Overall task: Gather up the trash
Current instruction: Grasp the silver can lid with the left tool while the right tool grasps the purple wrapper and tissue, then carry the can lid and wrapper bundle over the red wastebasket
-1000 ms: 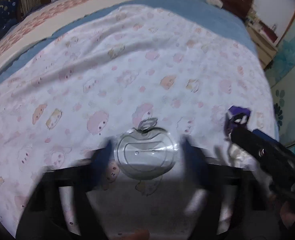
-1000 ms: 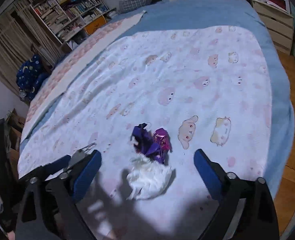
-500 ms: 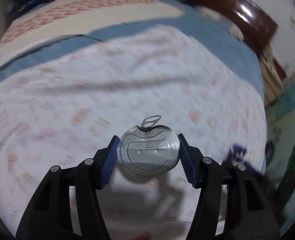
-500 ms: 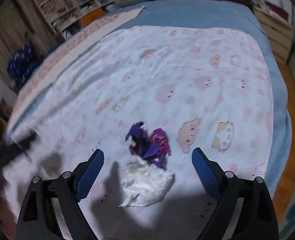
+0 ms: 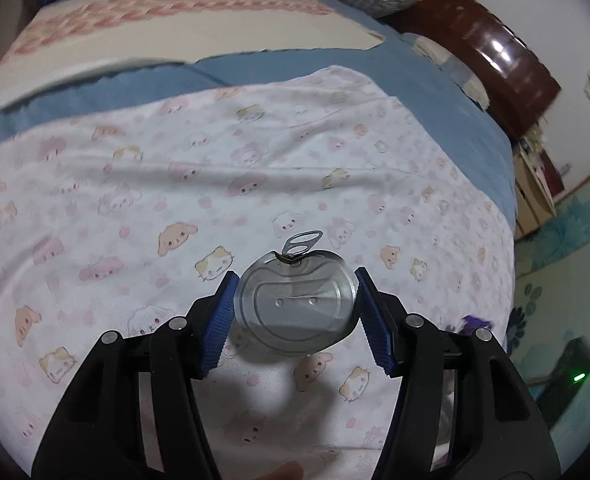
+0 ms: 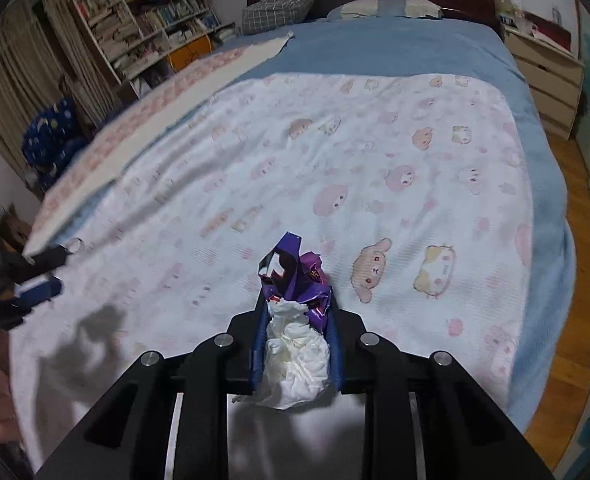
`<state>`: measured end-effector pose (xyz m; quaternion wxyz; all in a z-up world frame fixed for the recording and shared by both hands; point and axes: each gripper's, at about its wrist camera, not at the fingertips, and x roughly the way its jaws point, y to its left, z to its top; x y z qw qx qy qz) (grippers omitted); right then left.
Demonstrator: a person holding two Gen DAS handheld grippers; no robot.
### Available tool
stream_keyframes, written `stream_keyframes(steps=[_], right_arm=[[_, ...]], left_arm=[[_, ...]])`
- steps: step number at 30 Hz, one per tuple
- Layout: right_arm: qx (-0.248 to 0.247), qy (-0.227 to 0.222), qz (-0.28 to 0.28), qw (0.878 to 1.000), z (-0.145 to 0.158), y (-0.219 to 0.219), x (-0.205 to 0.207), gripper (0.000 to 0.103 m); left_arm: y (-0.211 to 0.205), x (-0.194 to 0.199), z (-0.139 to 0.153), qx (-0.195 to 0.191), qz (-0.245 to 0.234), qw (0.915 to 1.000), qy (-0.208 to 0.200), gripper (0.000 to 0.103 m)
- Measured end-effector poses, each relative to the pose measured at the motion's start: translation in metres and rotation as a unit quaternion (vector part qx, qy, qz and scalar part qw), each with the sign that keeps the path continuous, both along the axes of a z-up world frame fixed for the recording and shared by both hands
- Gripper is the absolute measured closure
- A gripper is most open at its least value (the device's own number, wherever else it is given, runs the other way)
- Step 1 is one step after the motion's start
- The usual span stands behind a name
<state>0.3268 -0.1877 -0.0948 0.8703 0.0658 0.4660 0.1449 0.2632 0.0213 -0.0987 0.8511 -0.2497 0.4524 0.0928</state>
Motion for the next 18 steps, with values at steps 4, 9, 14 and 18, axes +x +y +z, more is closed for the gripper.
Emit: stream_keyframes(steps=[4, 9, 14, 18], right_arm=[[0.027, -0.007, 0.005, 1.000, 0.045, -0.012, -0.025, 0.078], [0.008, -0.040, 0.009, 0.999, 0.126, -0.047, -0.090, 0.078], [-0.027, -0.058, -0.017, 0.998, 0.186, -0.119, -0.182, 0.078], [-0.047, -0.058, -0.070, 0.995, 0.206, -0.196, -0.263, 0.078]], left_arm=[[-0.014, -0.015, 0.006, 0.029, -0.033, 0.9988, -0.021, 0.044], [-0.046, -0.050, 0.011, 0.056, -0.094, 0.9938, -0.018, 0.044], [-0.112, -0.098, 0.046, 0.081, -0.168, 0.9820, -0.029, 0.044], [-0.194, -0.144, 0.074, 0.088, -0.248, 0.9639, -0.042, 0.044]])
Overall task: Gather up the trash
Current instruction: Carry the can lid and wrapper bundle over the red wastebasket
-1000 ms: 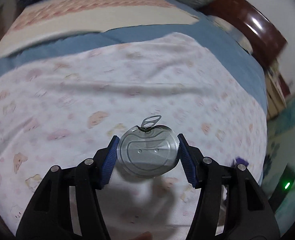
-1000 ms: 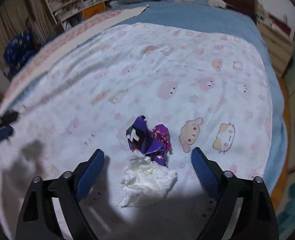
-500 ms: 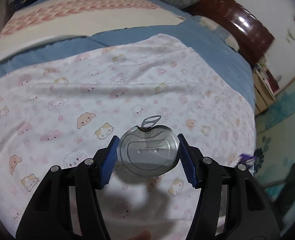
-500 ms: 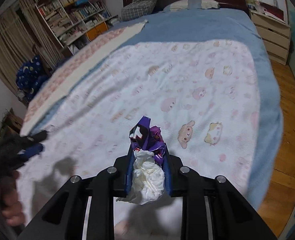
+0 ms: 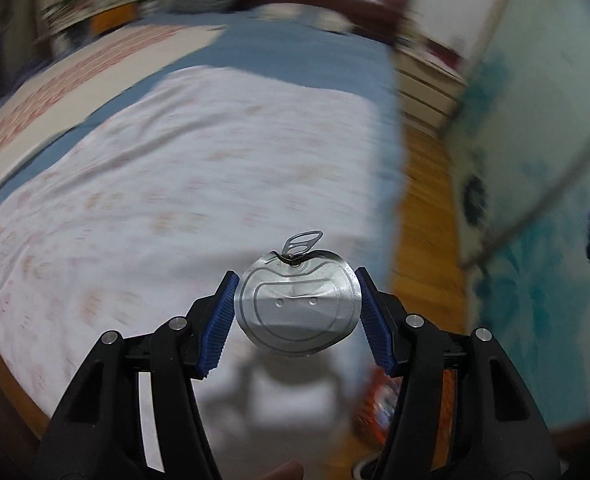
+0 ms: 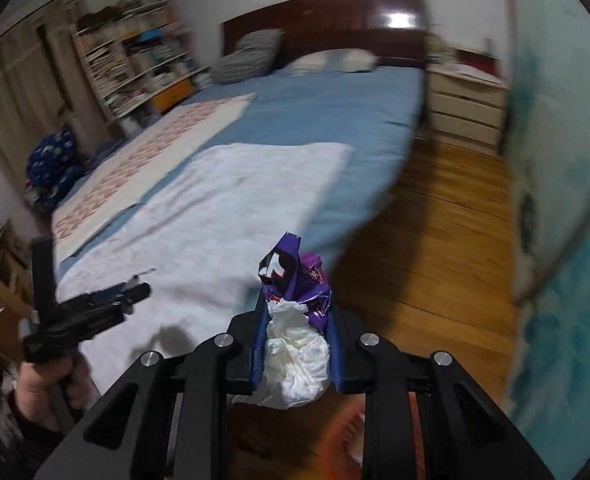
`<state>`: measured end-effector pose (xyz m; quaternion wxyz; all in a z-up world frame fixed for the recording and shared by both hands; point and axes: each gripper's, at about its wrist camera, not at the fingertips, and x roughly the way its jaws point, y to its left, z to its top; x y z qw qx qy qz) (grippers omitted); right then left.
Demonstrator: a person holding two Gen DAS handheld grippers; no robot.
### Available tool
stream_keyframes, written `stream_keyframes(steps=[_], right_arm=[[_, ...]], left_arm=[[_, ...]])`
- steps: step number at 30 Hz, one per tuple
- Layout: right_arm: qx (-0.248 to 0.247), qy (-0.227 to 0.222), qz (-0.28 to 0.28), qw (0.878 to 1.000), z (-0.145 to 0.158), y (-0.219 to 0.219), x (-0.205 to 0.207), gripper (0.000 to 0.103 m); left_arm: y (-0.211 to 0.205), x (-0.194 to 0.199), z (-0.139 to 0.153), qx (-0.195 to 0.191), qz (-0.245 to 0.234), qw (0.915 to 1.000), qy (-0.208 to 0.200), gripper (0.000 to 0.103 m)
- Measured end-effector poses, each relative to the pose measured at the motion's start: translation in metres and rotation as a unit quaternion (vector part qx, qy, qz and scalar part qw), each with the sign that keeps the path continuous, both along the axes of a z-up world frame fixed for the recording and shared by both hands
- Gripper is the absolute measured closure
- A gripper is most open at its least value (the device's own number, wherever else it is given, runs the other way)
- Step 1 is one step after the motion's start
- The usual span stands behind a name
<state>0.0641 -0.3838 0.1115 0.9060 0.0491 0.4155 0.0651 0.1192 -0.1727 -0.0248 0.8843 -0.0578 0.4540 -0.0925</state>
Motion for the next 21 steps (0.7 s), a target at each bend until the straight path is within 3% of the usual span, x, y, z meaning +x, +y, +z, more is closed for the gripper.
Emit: stream_keyframes(steps=[6, 10, 15, 21], right_arm=[[-0.012, 0.030, -0.073, 0.997, -0.011, -0.102, -0.119, 0.078], [0.034, 0.035, -0.132, 0.990, -0.038, -0.157, -0.182, 0.077], [0.074, 0.053, -0.155, 0.984, -0.088, -0.189, -0.222, 0.077], [0.109, 0.091, -0.138, 0.980, -0.159, -0.179, -0.206, 0.077]], left_arm=[[-0.137, -0.066, 0.022, -0.003, -0.137, 0.9905, 0.001, 0.044], [-0.200, -0.094, 0.011, 0.012, -0.190, 0.9815, 0.014, 0.044], [-0.234, -0.111, -0.022, 0.041, -0.214, 0.9754, 0.032, 0.044], [-0.231, -0.116, -0.073, 0.071, -0.193, 0.9755, 0.077, 0.044]])
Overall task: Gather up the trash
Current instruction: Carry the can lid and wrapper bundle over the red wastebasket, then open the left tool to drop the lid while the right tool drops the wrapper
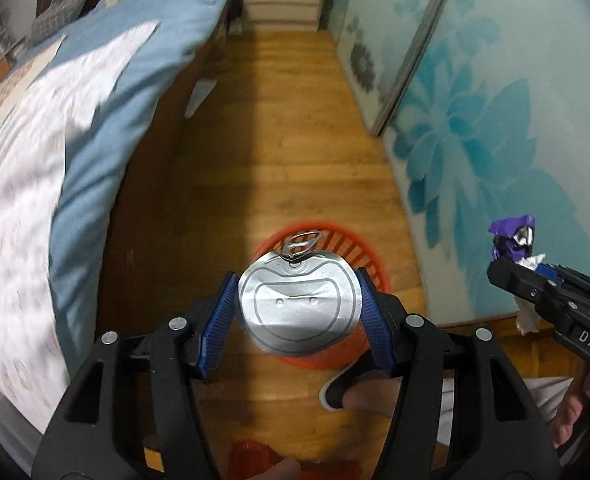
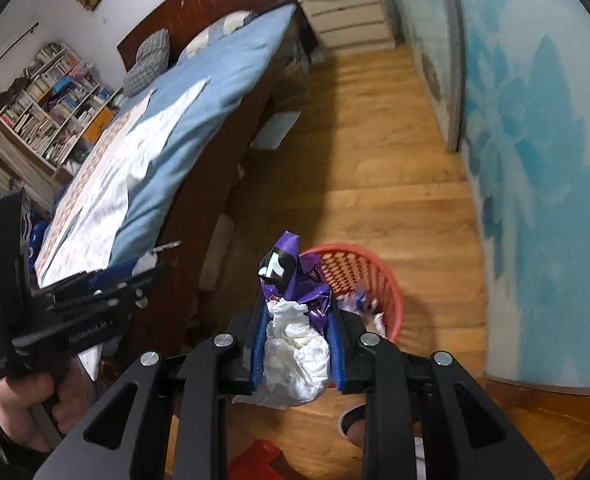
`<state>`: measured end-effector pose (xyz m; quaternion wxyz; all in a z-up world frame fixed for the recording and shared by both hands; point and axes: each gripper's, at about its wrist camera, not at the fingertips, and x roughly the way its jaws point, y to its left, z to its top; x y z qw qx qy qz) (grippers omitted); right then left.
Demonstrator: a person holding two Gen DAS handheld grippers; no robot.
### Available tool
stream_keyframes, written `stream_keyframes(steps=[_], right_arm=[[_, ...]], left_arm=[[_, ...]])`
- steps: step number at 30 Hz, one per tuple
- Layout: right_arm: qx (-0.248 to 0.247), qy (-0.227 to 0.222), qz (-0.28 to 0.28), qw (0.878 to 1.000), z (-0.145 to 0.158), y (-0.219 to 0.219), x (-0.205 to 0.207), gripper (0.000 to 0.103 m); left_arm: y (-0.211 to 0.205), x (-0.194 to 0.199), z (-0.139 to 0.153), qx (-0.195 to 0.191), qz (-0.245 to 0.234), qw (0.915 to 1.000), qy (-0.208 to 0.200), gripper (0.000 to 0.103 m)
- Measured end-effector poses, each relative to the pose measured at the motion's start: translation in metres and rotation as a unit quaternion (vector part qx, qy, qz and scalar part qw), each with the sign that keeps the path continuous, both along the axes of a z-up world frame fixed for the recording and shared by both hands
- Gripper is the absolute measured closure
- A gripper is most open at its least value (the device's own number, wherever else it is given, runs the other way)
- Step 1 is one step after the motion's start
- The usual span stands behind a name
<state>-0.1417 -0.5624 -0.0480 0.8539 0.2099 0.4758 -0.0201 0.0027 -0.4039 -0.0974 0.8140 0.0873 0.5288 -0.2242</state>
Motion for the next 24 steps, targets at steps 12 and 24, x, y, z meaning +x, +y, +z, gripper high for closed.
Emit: stream_keyframes(steps=[12, 24], right_arm=[[0.000, 0.059, 0.023, 0.998, -0.105, 0.015, 0.056, 0.077], [0.028, 0.110, -0.010, 0.993, -0.180, -0.001, 0.084, 0.077]], left_arm=[[-0.016, 0.000, -0.058, 0.038, -0.017, 0.9991, 0.002, 0.044], [-0.019, 0.013, -0.123, 0.044, -0.019, 0.9986, 0.023, 0.044]])
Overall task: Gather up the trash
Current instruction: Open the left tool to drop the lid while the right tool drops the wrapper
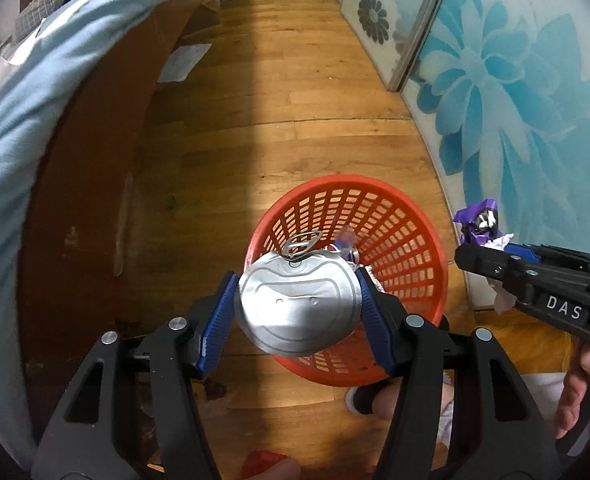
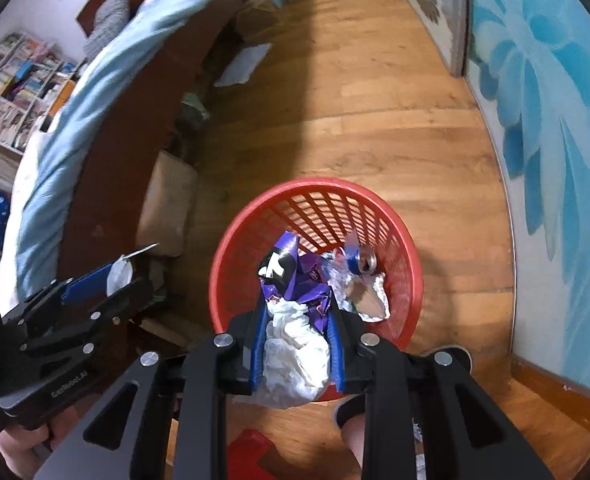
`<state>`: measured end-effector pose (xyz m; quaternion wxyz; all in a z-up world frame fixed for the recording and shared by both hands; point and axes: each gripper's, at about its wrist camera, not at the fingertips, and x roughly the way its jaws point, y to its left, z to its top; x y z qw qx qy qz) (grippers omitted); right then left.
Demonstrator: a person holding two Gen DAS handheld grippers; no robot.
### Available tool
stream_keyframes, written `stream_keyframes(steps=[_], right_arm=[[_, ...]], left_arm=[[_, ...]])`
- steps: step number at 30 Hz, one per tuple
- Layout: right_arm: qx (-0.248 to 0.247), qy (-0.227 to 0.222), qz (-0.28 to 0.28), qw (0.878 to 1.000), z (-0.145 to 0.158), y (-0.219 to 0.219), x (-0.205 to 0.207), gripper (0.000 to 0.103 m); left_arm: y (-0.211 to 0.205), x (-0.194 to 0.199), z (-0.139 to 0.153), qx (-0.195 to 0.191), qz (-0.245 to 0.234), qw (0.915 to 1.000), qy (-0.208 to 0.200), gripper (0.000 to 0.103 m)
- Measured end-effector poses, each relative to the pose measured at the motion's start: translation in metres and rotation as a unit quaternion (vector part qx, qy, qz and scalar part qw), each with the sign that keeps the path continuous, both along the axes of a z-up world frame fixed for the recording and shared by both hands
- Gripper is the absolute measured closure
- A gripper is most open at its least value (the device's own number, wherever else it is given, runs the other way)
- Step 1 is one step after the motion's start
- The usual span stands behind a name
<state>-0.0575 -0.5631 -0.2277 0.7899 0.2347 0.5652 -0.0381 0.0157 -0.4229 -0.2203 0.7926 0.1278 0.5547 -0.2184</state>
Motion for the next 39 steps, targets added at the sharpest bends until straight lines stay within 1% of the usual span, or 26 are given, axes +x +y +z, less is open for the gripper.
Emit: stream_keyframes(steps=[3, 6, 9, 18, 21, 30, 33, 35, 36, 37, 38, 39], right_arm=[[-0.003, 0.009, 0.007, 1.000, -0.009, 0.001, 0.002, 0.077], [-0.008, 0.006, 0.021, 1.000, -0.011, 0.009, 0.008, 0.077], [-0.007, 0.008, 0.019, 1.000, -0.012, 0.011, 0.010, 0.077], [-0.024, 0.012, 0.006, 1.000, -0.005, 0.012, 0.013, 0.076], [-0.037, 0.010, 0.013, 0.999, -0.001, 0.016, 0.014, 0.076], [-0.031, 0.011, 0.004, 0.999, -0.002, 0.011, 0.010, 0.076], [-0.030, 0.014, 0.001, 0.999, -0.004, 0.010, 0.009, 0.075], [-0.033, 0.017, -0.004, 0.999, -0.005, 0.008, 0.008, 0.071], [-0.035, 0.019, -0.005, 0.999, -0.006, 0.008, 0.008, 0.068], [-0.038, 0.022, -0.008, 0.999, -0.006, 0.007, 0.007, 0.061], [-0.042, 0.024, -0.014, 0.999, -0.005, 0.006, 0.007, 0.049], [-0.047, 0.023, -0.021, 0.998, -0.002, 0.004, 0.006, 0.043]], left_arm=[[-0.001, 0.003, -0.015, -0.002, -0.001, 0.9999, 0.011, 0.044], [-0.002, 0.005, -0.021, -0.003, -0.004, 0.9999, 0.014, 0.044], [-0.002, 0.008, -0.026, -0.003, -0.002, 0.9999, 0.017, 0.044], [0.003, 0.013, -0.029, 0.000, 0.010, 0.9997, 0.020, 0.044], [0.002, 0.012, -0.029, -0.001, 0.011, 0.9997, 0.020, 0.044], [0.002, 0.012, -0.029, 0.000, 0.011, 0.9997, 0.021, 0.044], [0.003, 0.013, -0.030, -0.002, 0.010, 0.9997, 0.021, 0.044], [0.004, 0.013, -0.030, -0.001, 0.010, 0.9997, 0.021, 0.044], [0.004, 0.013, -0.030, -0.001, 0.010, 0.9997, 0.022, 0.043], [0.003, 0.013, -0.030, 0.000, 0.011, 0.9997, 0.022, 0.043], [0.004, 0.013, -0.030, 0.004, 0.012, 0.9997, 0.021, 0.038], [0.004, 0.013, -0.030, 0.009, 0.014, 0.9997, 0.018, 0.025]])
